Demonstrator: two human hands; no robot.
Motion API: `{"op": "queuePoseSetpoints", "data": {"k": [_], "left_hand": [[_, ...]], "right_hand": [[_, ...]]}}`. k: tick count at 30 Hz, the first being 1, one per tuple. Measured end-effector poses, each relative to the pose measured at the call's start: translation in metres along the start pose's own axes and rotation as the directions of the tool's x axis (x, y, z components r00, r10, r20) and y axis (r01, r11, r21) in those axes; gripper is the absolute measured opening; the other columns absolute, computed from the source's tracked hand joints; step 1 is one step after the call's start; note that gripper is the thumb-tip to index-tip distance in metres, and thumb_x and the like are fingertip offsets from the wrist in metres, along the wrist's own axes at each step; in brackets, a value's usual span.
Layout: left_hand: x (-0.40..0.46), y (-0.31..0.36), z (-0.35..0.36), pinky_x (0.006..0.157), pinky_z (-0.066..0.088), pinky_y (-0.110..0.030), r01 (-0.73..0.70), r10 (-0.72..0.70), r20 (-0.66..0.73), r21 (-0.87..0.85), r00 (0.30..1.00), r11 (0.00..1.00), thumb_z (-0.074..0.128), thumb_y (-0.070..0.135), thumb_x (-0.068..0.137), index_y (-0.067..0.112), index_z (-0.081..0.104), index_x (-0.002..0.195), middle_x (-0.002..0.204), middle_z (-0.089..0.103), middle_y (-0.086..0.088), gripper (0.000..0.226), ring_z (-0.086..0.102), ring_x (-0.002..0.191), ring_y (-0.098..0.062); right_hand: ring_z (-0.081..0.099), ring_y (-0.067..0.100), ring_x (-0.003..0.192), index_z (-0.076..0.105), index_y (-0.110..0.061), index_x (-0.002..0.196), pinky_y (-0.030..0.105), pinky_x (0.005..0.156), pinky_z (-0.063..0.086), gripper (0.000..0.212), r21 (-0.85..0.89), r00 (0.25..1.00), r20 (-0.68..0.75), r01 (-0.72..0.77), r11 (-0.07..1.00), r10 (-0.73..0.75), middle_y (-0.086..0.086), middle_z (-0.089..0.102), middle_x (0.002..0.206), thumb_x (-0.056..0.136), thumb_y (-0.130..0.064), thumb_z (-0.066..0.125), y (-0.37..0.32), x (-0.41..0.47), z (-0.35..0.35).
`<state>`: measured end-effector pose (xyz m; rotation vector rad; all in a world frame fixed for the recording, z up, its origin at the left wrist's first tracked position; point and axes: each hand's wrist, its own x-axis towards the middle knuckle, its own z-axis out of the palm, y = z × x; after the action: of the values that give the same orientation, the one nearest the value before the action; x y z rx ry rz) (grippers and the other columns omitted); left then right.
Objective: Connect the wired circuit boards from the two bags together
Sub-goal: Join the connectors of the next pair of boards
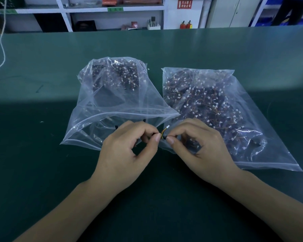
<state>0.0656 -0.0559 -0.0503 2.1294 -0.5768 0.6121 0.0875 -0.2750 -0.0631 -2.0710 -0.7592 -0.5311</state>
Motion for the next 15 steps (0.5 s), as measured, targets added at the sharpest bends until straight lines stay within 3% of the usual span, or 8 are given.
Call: {"op": "queuePoseSetpoints", "data": {"k": [4, 15], "left_hand": [[0.0013, 0.0009, -0.0006, 0.075, 0.043, -0.016, 0.001, -0.001, -0.02, 0.016, 1.0, 1.0, 0.07, 0.021, 0.097, 0.021, 0.073, 0.091, 0.085, 0.065, 0.017, 0.007, 0.062, 0.083, -0.011], [0.0009, -0.0003, -0.001, 0.073, 0.048, -0.029, -0.034, 0.034, 0.006, 0.034, 0.999, 0.999, 0.069, 0.02, 0.099, 0.02, 0.072, 0.089, 0.084, 0.067, 0.011, 0.01, 0.063, 0.085, -0.019]], "right_hand": [[0.063, 0.017, 0.082, 0.077, -0.017, 0.094, 0.028, 0.074, 0.049, 0.011, -0.004, 1.0, -0.003, -0.017, 1.0, 0.017, -0.005, 0.069, 0.091, 0.102, -0.022, 0.07, -0.0004, 0.0012, 0.0009], [0.064, 0.018, 0.084, 0.077, -0.016, 0.093, 0.03, 0.074, 0.05, 0.013, 0.006, 1.0, 0.014, -0.018, 1.0, 0.018, -0.008, 0.069, 0.093, 0.101, -0.023, 0.07, -0.0022, 0.0005, -0.002]]}}
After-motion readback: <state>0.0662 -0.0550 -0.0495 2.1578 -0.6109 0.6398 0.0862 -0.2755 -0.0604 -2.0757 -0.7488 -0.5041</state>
